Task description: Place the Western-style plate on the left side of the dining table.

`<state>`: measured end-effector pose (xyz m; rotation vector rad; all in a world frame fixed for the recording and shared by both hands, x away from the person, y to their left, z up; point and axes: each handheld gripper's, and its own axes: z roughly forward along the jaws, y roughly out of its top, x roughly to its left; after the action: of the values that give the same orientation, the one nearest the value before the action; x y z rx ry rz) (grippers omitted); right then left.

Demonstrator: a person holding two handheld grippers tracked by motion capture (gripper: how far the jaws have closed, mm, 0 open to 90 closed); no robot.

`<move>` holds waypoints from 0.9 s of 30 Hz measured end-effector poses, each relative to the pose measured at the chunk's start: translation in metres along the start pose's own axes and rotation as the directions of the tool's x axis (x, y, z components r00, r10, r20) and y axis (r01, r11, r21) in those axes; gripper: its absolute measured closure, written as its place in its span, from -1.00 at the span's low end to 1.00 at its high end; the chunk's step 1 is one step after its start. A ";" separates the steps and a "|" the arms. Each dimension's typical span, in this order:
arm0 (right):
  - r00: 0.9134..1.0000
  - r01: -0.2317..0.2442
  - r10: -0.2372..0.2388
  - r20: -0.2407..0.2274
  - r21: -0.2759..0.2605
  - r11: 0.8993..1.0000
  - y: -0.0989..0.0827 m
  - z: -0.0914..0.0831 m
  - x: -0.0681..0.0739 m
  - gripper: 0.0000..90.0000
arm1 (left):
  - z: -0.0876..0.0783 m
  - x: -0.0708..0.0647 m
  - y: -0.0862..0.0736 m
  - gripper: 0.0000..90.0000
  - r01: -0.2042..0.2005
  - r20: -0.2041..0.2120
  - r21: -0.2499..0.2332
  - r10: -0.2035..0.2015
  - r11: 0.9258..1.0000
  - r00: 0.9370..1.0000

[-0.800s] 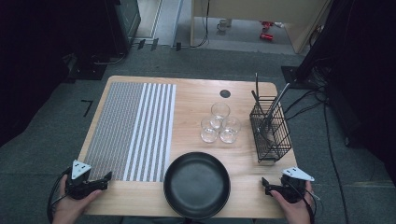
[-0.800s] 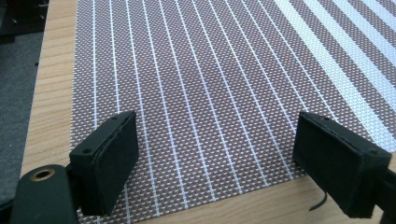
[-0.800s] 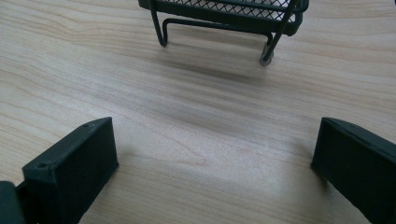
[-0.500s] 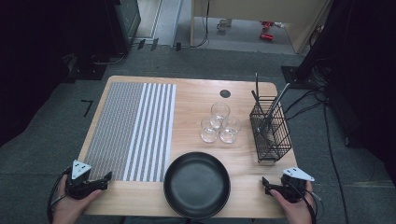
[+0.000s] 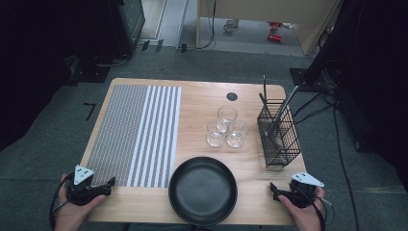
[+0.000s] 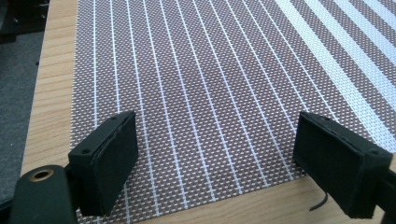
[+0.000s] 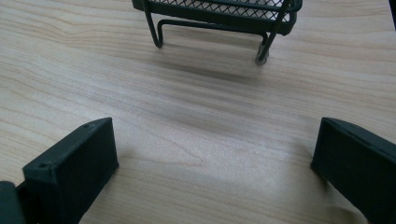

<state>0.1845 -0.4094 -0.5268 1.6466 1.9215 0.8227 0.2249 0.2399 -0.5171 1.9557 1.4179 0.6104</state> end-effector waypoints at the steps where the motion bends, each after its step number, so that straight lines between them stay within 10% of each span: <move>1: 1.000 0.000 0.000 0.001 0.000 1.000 0.000 0.000 0.000 -1.00 | 0.000 0.000 0.000 -0.70 0.000 0.000 0.000 0.000 1.000 1.000; 27: 0.999 -0.048 0.047 -0.023 -0.071 0.996 0.006 -0.019 0.023 -0.92 | -0.011 -0.012 0.007 -0.74 0.009 -0.010 -0.032 -0.009 0.999 1.000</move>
<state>0.1714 -0.3883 -0.5088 1.6529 1.8517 0.9203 0.2185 0.2298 -0.5042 1.9235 1.4141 0.6360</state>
